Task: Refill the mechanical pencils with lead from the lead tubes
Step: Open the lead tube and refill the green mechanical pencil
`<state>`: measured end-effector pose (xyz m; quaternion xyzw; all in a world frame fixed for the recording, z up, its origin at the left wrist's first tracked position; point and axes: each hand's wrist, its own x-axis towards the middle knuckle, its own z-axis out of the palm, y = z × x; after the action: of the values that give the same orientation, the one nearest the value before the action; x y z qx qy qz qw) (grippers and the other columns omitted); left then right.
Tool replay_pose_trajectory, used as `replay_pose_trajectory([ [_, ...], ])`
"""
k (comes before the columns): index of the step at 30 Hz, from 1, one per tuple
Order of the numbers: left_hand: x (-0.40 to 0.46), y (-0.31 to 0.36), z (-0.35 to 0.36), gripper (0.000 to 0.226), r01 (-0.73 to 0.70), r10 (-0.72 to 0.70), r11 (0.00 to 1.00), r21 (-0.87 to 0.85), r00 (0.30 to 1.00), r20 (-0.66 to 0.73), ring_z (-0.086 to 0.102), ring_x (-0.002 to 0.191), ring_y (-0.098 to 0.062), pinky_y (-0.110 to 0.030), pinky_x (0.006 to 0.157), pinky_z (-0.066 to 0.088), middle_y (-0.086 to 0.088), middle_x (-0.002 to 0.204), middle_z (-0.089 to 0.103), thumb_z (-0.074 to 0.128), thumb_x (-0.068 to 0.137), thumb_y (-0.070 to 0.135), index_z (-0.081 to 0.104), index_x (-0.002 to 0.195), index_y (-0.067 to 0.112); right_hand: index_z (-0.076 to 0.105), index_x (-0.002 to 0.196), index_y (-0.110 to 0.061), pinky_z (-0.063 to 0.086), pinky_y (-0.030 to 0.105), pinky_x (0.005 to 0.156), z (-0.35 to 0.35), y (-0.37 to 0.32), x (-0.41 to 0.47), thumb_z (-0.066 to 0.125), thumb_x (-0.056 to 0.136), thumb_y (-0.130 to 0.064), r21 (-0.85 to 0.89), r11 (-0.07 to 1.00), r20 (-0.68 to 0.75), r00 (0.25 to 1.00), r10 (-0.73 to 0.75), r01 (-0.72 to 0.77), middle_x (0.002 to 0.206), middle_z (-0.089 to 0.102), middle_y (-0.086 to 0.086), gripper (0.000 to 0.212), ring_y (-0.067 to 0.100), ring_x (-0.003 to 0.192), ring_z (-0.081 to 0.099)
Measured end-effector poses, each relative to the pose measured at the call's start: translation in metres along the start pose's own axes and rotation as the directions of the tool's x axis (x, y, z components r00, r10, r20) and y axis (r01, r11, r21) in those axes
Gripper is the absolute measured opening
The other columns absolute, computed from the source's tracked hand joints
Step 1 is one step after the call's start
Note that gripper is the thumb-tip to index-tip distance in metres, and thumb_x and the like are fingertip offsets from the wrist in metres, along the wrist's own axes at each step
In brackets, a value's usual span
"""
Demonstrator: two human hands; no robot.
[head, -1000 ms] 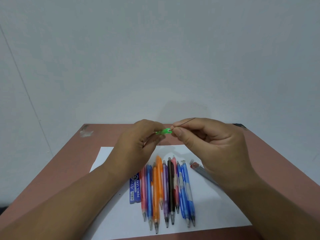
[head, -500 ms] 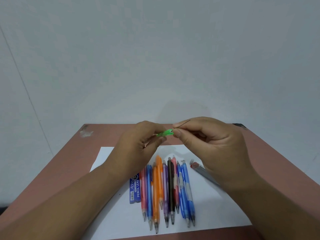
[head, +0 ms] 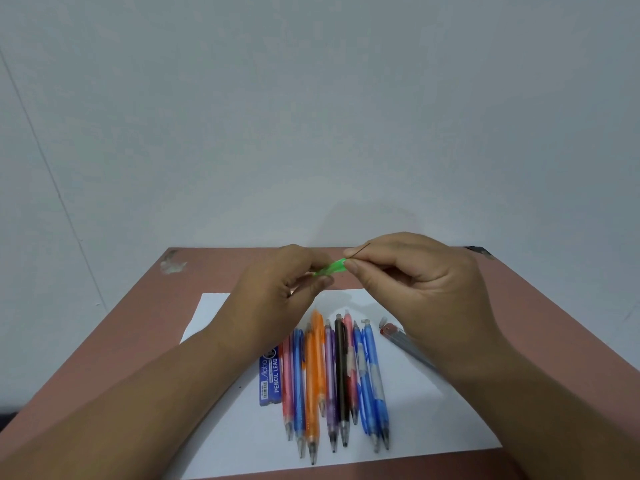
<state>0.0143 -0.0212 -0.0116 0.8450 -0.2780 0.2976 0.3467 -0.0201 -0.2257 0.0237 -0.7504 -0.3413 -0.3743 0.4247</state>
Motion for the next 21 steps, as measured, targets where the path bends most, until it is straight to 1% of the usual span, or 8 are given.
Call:
replay_pose_trajectory([
  [3,-0.0002,0.0000,0.0000,0.026,0.015,-0.015,1.000,0.000,1.000,0.017,0.066,0.095,-0.008,-0.037,0.079,0.059,0.014,0.103,0.070,0.058,0.094,0.036,0.071,0.114,0.026,0.080,0.101,-0.013,0.054,0.017,0.077,-0.0011,-0.0006,-0.0003,0.076,0.089,-0.012,-0.009,1.000,0.002,1.000,0.011,-0.011,0.090,0.075,-0.008,0.013,0.007,0.087,0.071],
  [9,-0.0008,0.0012,0.0003,0.029,0.048,-0.045,0.998,-0.040,0.997,0.059,0.067,0.101,-0.009,-0.039,0.084,0.060,0.014,0.109,0.071,0.058,0.093,0.040,0.071,0.115,0.026,0.080,0.101,-0.013,0.055,0.017,0.078,-0.0007,0.0004,-0.0002,0.076,0.089,-0.013,-0.028,0.999,0.003,0.999,0.039,-0.039,0.091,0.076,-0.008,0.013,0.006,0.088,0.071],
  [13,-0.0006,0.0030,-0.0004,0.029,0.051,-0.048,0.998,-0.043,0.997,0.056,0.066,0.099,-0.005,-0.037,0.083,0.060,0.015,0.106,0.071,0.058,0.093,0.042,0.071,0.113,0.026,0.081,0.102,-0.014,0.056,0.018,0.079,-0.0005,0.0013,-0.0006,0.076,0.089,-0.014,-0.034,0.997,0.007,0.998,0.070,-0.070,0.092,0.076,-0.009,0.014,0.006,0.089,0.071],
  [16,-0.0001,0.0042,-0.0013,0.026,0.040,-0.037,0.998,-0.056,0.998,0.043,0.066,0.098,-0.004,-0.032,0.083,0.060,0.015,0.104,0.071,0.059,0.096,0.044,0.072,0.111,0.026,0.081,0.105,-0.016,0.057,0.019,0.080,-0.0010,0.0011,-0.0010,0.076,0.089,-0.014,-0.021,0.995,0.014,0.995,0.097,-0.097,0.095,0.077,-0.010,0.017,0.006,0.091,0.072],
  [19,-0.0001,0.0054,-0.0034,0.033,0.062,-0.059,0.994,-0.085,0.997,0.042,0.065,0.099,-0.003,-0.027,0.083,0.059,0.017,0.103,0.071,0.055,0.091,0.048,0.072,0.111,0.028,0.080,0.107,-0.018,0.056,0.017,0.080,-0.0017,0.0000,-0.0013,0.076,0.089,-0.011,-0.002,0.990,0.022,0.989,0.144,-0.144,0.097,0.077,-0.013,0.020,0.004,0.094,0.071],
  [21,-0.0001,0.0053,-0.0042,0.027,0.078,-0.075,0.993,-0.091,0.996,0.040,0.065,0.100,0.000,-0.020,0.083,0.057,0.023,0.102,0.069,0.057,0.090,0.047,0.070,0.109,0.033,0.080,0.106,-0.020,0.055,0.014,0.079,-0.0017,0.0000,-0.0016,0.076,0.088,-0.009,0.006,0.984,0.008,0.984,0.177,-0.177,0.096,0.076,-0.016,0.022,0.003,0.093,0.071],
])
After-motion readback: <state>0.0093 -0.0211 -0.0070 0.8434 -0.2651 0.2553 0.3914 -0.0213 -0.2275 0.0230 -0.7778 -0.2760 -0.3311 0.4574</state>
